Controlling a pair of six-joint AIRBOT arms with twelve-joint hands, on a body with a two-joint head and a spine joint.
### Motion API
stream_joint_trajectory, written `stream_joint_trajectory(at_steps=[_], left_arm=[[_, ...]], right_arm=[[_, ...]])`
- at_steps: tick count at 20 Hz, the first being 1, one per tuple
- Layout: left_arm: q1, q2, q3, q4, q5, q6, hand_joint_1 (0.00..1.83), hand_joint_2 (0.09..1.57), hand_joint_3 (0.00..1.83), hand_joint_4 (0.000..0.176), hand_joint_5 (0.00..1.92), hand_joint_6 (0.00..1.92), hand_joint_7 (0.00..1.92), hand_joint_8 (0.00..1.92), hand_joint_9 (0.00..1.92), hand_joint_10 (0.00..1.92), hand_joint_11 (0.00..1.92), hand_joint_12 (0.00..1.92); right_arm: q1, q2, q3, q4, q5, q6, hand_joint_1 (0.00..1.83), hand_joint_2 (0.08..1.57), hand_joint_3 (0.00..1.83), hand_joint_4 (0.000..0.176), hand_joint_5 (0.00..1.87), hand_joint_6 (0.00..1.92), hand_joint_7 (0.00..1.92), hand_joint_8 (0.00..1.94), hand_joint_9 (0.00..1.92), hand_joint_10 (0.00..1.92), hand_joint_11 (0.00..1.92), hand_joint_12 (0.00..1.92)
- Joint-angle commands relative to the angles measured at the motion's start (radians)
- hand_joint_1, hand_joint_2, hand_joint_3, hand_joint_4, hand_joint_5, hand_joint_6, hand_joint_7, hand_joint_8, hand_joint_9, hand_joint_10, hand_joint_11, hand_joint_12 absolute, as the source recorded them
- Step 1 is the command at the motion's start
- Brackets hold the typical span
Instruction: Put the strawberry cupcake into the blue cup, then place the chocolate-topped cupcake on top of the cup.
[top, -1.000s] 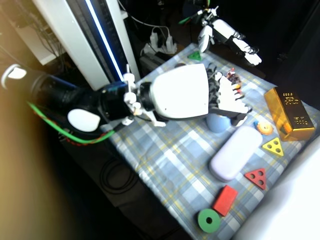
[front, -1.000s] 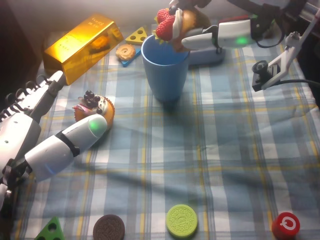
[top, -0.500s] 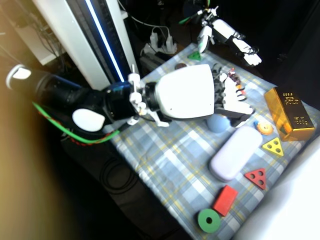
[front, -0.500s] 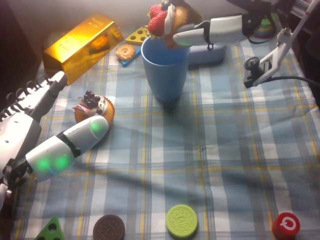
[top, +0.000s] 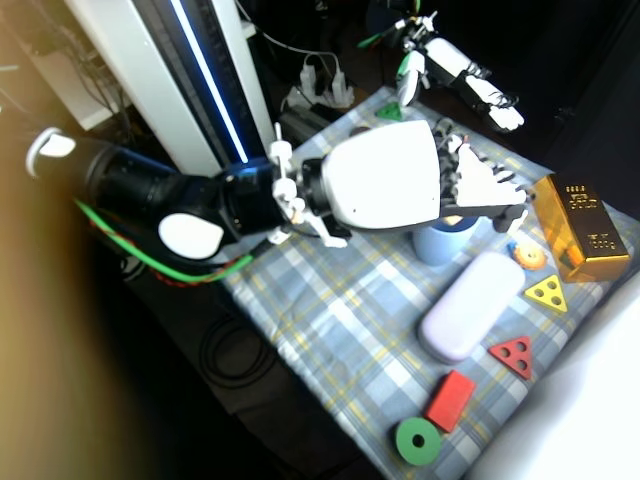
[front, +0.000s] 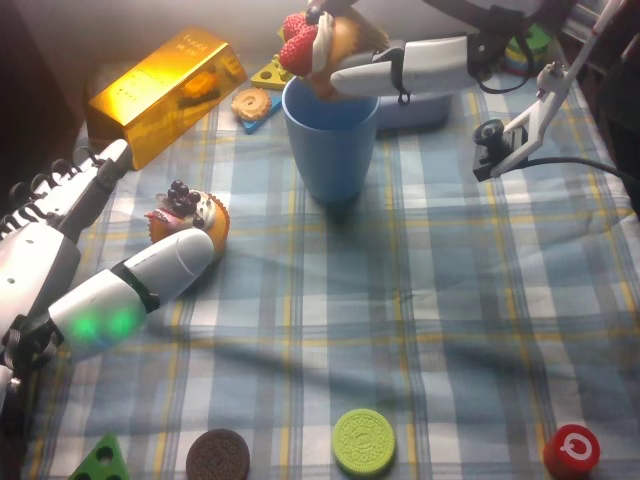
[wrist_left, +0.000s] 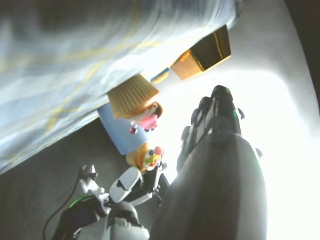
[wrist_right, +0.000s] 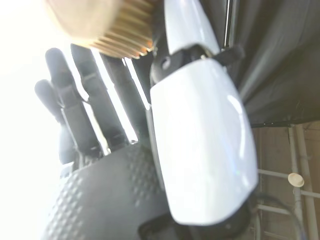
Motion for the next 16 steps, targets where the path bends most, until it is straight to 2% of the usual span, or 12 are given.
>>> stream_joint_trajectory(at_steps=[1, 2, 3, 4, 5, 6, 7, 9, 12, 13, 14, 16], left_arm=[[-0.009, 0.007, 0.001, 0.046, -0.117, -0.004, 0.10, 0.81, 0.00, 0.095, 0.10, 0.00, 0.10, 0.00, 0.05, 0.00, 0.00, 0.00], [-0.009, 0.008, 0.001, 0.046, -0.117, -0.004, 0.10, 0.81, 0.00, 0.089, 0.10, 0.00, 0.10, 0.00, 0.05, 0.00, 0.00, 0.00], [-0.009, 0.008, 0.001, 0.046, -0.118, -0.004, 0.09, 0.81, 0.00, 0.092, 0.10, 0.00, 0.10, 0.00, 0.05, 0.00, 0.00, 0.00], [-0.009, 0.008, 0.001, 0.047, -0.118, -0.004, 0.10, 0.82, 0.00, 0.079, 0.12, 0.01, 0.12, 0.01, 0.08, 0.01, 0.00, 0.00], [-0.008, 0.008, 0.001, 0.047, -0.119, -0.004, 0.10, 0.81, 0.00, 0.087, 0.11, 0.01, 0.11, 0.00, 0.08, 0.01, 0.00, 0.00], [-0.008, 0.008, 0.001, 0.047, -0.119, -0.004, 0.10, 0.81, 0.00, 0.096, 0.10, 0.00, 0.09, 0.00, 0.06, 0.00, 0.00, 0.00], [-0.008, 0.009, 0.001, 0.048, -0.119, -0.004, 0.10, 0.81, 0.00, 0.100, 0.08, 0.00, 0.07, 0.00, 0.04, 0.00, 0.00, 0.00], [-0.008, 0.011, 0.001, 0.048, -0.118, -0.004, 0.09, 0.81, 0.00, 0.095, 0.07, 0.00, 0.06, 0.00, 0.04, 0.00, 0.00, 0.00], [-0.008, 0.011, 0.001, 0.047, -0.117, -0.004, 0.10, 0.82, 0.00, 0.079, 0.09, 0.01, 0.09, 0.01, 0.05, 0.01, 0.00, 0.00], [-0.008, 0.011, 0.001, 0.047, -0.117, -0.004, 0.11, 0.82, 0.00, 0.083, 0.09, 0.00, 0.08, 0.01, 0.04, 0.00, 0.00, 0.00], [-0.007, 0.011, 0.000, 0.047, -0.117, -0.004, 0.09, 0.82, 0.00, 0.099, 0.06, 0.00, 0.06, 0.00, 0.03, 0.00, 0.00, 0.00], [-0.007, 0.010, 0.000, 0.047, -0.116, -0.004, 0.09, 0.82, 0.00, 0.086, 0.08, 0.01, 0.07, 0.00, 0.05, 0.01, 0.00, 0.00]], right_arm=[[0.017, -0.002, 0.002, 0.029, 0.121, 0.006, 0.56, 1.20, 0.00, 0.000, 0.81, 0.01, 0.74, 0.01, 0.73, 0.03, 0.19, 1.44], [0.017, -0.002, 0.002, 0.029, 0.121, 0.006, 0.64, 1.19, 0.00, 0.000, 0.89, 0.02, 0.87, 0.03, 0.84, 0.06, 0.26, 1.37], [0.017, -0.002, 0.002, 0.029, 0.121, 0.006, 0.66, 1.19, 0.00, 0.000, 0.91, 0.02, 0.89, 0.02, 0.86, 0.06, 0.27, 1.37], [0.017, -0.002, 0.002, 0.029, 0.121, 0.006, 0.57, 1.21, 0.00, 0.000, 0.88, 0.00, 0.80, 0.00, 0.73, 0.02, 0.07, 1.43], [0.017, -0.002, 0.002, 0.029, 0.121, 0.006, 0.57, 1.21, 0.00, 0.000, 0.88, 0.00, 0.76, 0.00, 0.71, 0.01, 0.04, 1.49], [0.017, -0.002, 0.002, 0.028, 0.121, 0.006, 0.55, 1.20, 0.00, 0.000, 0.83, 0.00, 0.69, 0.00, 0.67, 0.00, 0.05, 1.46], [0.017, -0.002, 0.002, 0.028, 0.121, 0.006, 0.59, 1.20, 0.00, 0.000, 0.87, 0.01, 0.78, 0.02, 0.76, 0.04, 0.19, 1.43], [0.017, -0.002, 0.002, 0.026, 0.119, 0.006, 0.58, 1.18, 0.00, 0.000, 0.88, 0.01, 0.80, 0.01, 0.76, 0.03, 0.19, 1.38], [0.017, -0.002, 0.002, 0.020, 0.115, 0.006, 0.66, 1.17, 0.00, 0.000, 0.93, 0.01, 0.76, 0.00, 0.72, 0.01, 0.14, 1.45], [0.017, -0.002, 0.002, 0.020, 0.115, 0.006, 0.61, 1.18, 0.00, 0.000, 0.90, 0.00, 0.71, 0.00, 0.66, 0.00, 0.03, 1.48], [0.017, -0.001, 0.002, 0.018, 0.115, 0.006, 0.60, 1.19, 0.00, 0.000, 0.84, 0.00, 0.70, 0.00, 0.67, 0.01, 0.02, 1.52], [0.017, -0.001, 0.002, 0.018, 0.114, 0.006, 0.66, 1.18, 0.00, 0.000, 0.90, 0.02, 0.86, 0.03, 0.84, 0.08, 0.25, 1.43]])
